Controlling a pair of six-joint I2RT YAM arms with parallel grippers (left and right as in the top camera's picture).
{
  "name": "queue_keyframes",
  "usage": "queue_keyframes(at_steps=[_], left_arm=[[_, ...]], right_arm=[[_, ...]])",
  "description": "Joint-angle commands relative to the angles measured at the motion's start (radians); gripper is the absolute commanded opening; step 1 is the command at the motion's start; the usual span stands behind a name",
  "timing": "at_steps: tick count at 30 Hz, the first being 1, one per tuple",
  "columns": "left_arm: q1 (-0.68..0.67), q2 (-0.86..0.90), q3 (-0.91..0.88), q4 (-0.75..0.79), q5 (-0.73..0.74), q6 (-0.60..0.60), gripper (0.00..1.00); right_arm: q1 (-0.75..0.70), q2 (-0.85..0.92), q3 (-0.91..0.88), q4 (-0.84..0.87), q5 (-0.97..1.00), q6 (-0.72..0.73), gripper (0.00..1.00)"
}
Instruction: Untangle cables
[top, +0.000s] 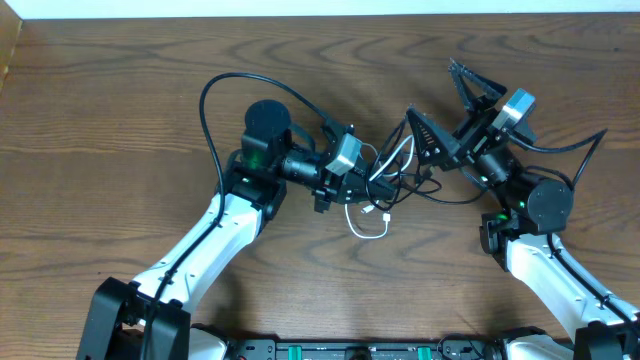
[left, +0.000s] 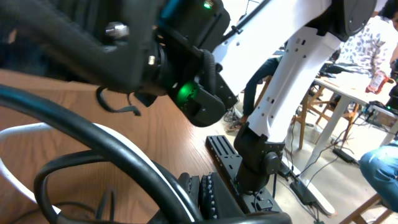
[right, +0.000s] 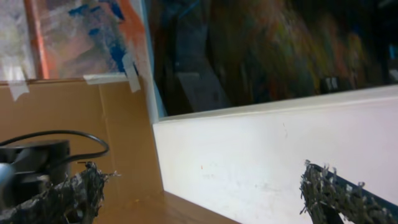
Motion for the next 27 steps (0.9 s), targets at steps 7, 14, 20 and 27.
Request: queue_keyframes(at_steps=[7,14,20,27], left_arm=[[-0.010,0.008,0.008,-0.046,0.016,0.037,0.08],[0.050,0.009,0.008,-0.364,-0.382,0.036,0.08],[0.139,0.008,0.008,-0.692,-0.811,0.032,0.07],[0.280,-0.029,0.008,-0.786,-0.861,-0.017,0.07]], right_arm=[[-0.002,0.000,0.006,-0.149,-0.011,0.019,0.99],[-0.002,0.000,0.006,-0.210,-0.015,0.019,0.96],[-0.003,0.000,0.006,-0.225,-0.015,0.019,0.96],[-0.002,0.001,0.006,-0.247,-0.011,0.006,0.96]])
